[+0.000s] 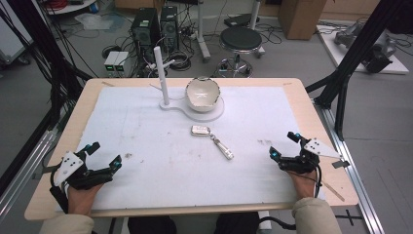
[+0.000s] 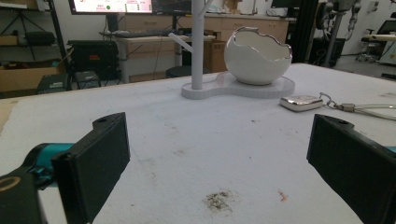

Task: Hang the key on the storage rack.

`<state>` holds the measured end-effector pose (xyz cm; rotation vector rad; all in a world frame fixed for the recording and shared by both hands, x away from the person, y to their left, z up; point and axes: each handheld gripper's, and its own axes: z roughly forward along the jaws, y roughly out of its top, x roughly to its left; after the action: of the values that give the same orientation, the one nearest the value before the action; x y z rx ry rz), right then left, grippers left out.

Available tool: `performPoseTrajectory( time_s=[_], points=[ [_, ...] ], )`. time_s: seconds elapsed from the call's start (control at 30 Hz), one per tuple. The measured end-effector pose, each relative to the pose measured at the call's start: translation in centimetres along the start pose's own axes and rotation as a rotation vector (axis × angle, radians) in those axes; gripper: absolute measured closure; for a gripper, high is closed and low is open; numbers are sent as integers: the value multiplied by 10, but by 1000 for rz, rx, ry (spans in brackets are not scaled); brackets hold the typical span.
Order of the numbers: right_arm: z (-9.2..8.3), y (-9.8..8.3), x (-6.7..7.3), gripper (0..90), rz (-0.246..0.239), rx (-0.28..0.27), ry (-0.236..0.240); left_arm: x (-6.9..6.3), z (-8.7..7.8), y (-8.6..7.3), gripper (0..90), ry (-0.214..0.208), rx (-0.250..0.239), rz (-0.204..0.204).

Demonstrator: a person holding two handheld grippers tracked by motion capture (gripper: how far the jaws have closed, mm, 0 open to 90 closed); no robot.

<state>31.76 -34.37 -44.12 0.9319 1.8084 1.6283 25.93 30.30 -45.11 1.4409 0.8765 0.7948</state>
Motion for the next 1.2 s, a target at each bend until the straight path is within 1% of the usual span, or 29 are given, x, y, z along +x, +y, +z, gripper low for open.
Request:
performPoseTrajectory(
  time_s=[0.1, 0.13, 0.17, 0.2, 0.23, 0.27, 0.3, 0.33, 0.37, 0.4, 0.43, 0.47, 0.5, 0.53, 0.57, 0.6, 0.63, 0.67, 0.7, 0.77, 0.8, 0.83, 0.87, 0.93, 1.07, 1.1, 1.13, 1.17, 1.2],
  points=[
    [2, 16, 4, 6, 2, 5, 13, 0, 0, 0, 63, -1, -1, -1],
    [2, 16, 4, 6, 2, 5, 13, 0, 0, 0, 63, -1, -2, -1],
    [6, 29, 6, 6, -12, 26, 11, 0, 0, 0, 63, -1, -2, -2],
    [6, 29, 6, 6, -12, 26, 11, 0, 0, 0, 63, -3, -2, -1],
    [8, 35, 9, 6, -7, 48, 11, 0, 0, 0, 63, -6, 0, 2],
    [13, 49, 12, 6, -27, 67, 20, 0, 0, 0, 63, -6, 0, 3],
    [13, 49, 12, 6, -27, 67, 20, 0, 0, 0, 63, -6, 0, 4],
    [16, 56, 15, 6, -33, 83, 23, 0, 0, 0, 63, -5, 0, 4],
    [22, 69, 20, 6, -65, 117, 11, 0, 0, 0, 63, -7, 0, 3],
    [22, 69, 20, 6, -65, 117, 11, 0, 0, 0, 63, -7, -1, 3],
    [26, 76, 23, 7, -79, 145, 3, 0, 0, 0, 63, -7, -1, 3],
    [33, 87, 29, 7, -114, 176, 5, 0, 0, 0, 63, -9, 0, 5],
    [33, 87, 29, 7, -114, 176, 5, 0, -1, 0, 63, -10, 0, 6],
    [41, 96, 35, 6, -129, 213, 16, 0, -1, 0, 64, -10, -1, 6],
    [45, 99, 37, 6, -138, 228, 28, 0, -1, 0, 63, -9, -5, 0],
    [45, 99, 37, 6, -138, 228, 28, 0, -1, 0, 63, -9, -6, 0],
    [54, 105, 43, 6, -150, 269, 47, 0, -1, 0, 63, -10, -9, -2],
    [54, 105, 43, 6, -150, 269, 47, 0, -1, 0, 63, -11, -9, -3],
    [60, 106, 46, 7, -159, 293, 72, 0, -1, 0, 63, -11, -9, -3],
    [72, 108, 54, 7, -190, 361, 101, 1, -1, 0, 64, -14, -4, -1],
    [72, 108, 54, 7, -190, 361, 101, 1, -1, 0, 64, -14, -4, -2],
    [77, 107, 58, 7, -201, 387, 113, 1, -1, 0, 63, -15, -4, -3],
    [87, 107, 65, 7, -228, 437, 130, 1, -1, 0, 63, -17, -2, -2],
    [95, 107, 73, 7, -242, 473, 147, 1, -1, 0, 63, -17, -2, -4],
    [110, 106, 81, 6, -257, 534, 159, 1, -1, 0, 63, -19, -2, -5],
    [110, 106, 81, 6, -257, 534, 159, 1, -1, 0, 63, -19, -2, -3],
    [116, 106, 84, 6, -253, 570, 165, 1, -1, 0, 63, -18, -2, -3],
    [116, 106, 84, 6, -253, 570, 165, 1, -1, 0, 63, -18, -2, -3],
    [121, 105, 85, 7, -251, 596, 170, 1, -1, 0, 63, -18, -2, -2]
  ],
)
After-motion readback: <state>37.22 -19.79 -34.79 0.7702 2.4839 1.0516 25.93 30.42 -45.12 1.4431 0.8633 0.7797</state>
